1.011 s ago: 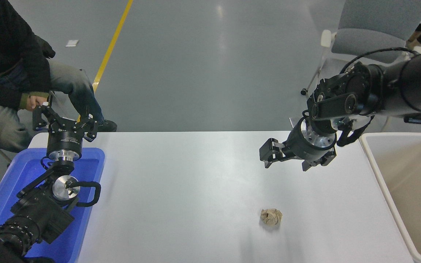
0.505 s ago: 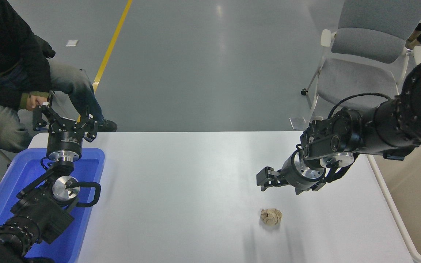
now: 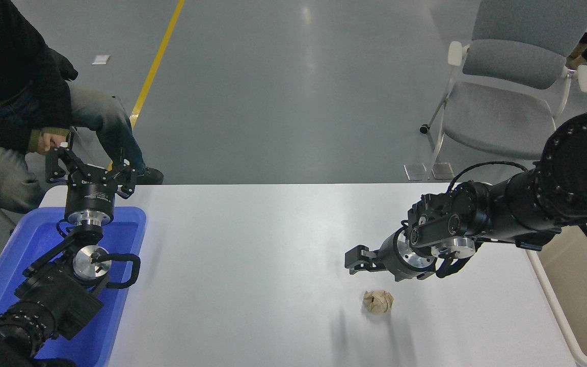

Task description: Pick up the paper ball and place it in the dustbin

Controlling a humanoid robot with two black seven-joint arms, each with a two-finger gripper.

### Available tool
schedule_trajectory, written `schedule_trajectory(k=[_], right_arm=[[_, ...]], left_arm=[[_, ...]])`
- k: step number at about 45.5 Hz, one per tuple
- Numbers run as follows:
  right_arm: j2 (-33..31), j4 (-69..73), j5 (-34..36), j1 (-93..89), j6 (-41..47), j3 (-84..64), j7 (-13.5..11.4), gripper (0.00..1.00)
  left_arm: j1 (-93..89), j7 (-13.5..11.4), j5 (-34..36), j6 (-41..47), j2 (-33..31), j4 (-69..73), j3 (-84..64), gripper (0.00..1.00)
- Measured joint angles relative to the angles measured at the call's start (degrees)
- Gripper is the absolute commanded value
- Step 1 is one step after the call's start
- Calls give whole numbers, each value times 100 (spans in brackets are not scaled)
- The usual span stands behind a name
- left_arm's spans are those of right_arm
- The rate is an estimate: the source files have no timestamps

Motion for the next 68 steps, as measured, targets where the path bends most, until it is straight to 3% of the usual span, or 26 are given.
schedule_trajectory(k=[31,68], right_arm=[[0,-461,-534,-811,-338,46,-48,100],[0,-683,-682,-1257,-532,48,-47,100]], left_arm=[[0,0,0,0,0,0,0,99],[3,0,0,0,0,0,0,99]])
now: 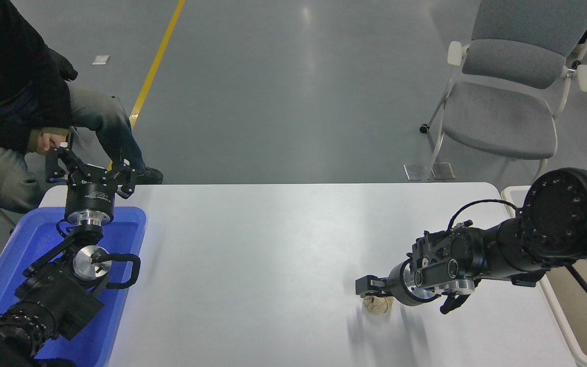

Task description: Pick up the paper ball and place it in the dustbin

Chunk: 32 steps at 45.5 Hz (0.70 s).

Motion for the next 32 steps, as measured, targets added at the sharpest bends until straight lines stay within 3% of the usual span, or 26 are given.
schedule_trajectory(k=[32], right_arm=[[0,-95,-6,-209,-120,41,2,100]], left_arm=[[-2,0,0,0,-1,0,0,99]])
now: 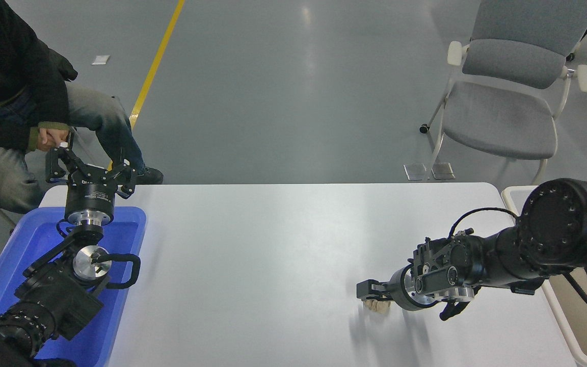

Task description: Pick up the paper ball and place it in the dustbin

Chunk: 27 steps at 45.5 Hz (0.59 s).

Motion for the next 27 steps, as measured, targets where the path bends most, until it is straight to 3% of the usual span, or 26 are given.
schedule_trajectory(k=[8,16,23,27], right_arm=[[0,-32,0,-15,-11,2,0,93],[0,-59,-5,-23,-16,2,2,55],[0,-70,-77,-25,-18,2,16,40],[0,-73,-117,-32,-19,2,26,21]], left_arm=[[-2,0,0,0,1,0,0,99],[-2,0,0,0,1,0,0,99],[-1,0,0,0,1,0,0,99],[-1,0,0,0,0,0,0,99]])
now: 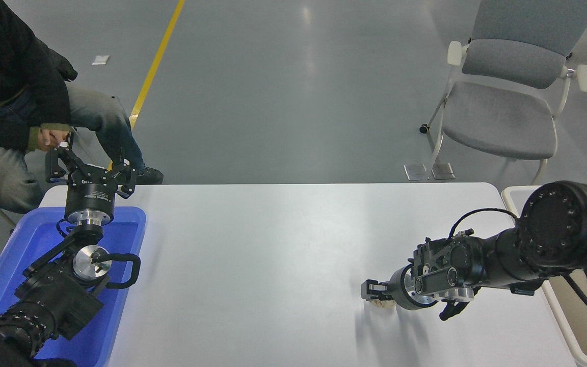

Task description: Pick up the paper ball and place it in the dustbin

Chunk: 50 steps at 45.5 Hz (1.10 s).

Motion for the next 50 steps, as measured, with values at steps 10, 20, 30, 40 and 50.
schedule_trajectory(k=[10,20,30,40,50], right_arm=[[0,-4,-52,-14,-1,0,17,0],[0,-1,-68,-15,-1,0,29,0],[0,93,-77,90,14,-39,36,0],[0,682,-126,678,81,-164,54,0],[-203,1745,-257,1995,326,-471,70,0]], left_arm=[[1,0,0,0,0,0,0,99],[1,0,0,0,-1,0,0,99],[1,0,0,0,0,0,0,99],[1,0,1,0,1,0,0,99],[-2,-1,4,-1,2,0,0,99]])
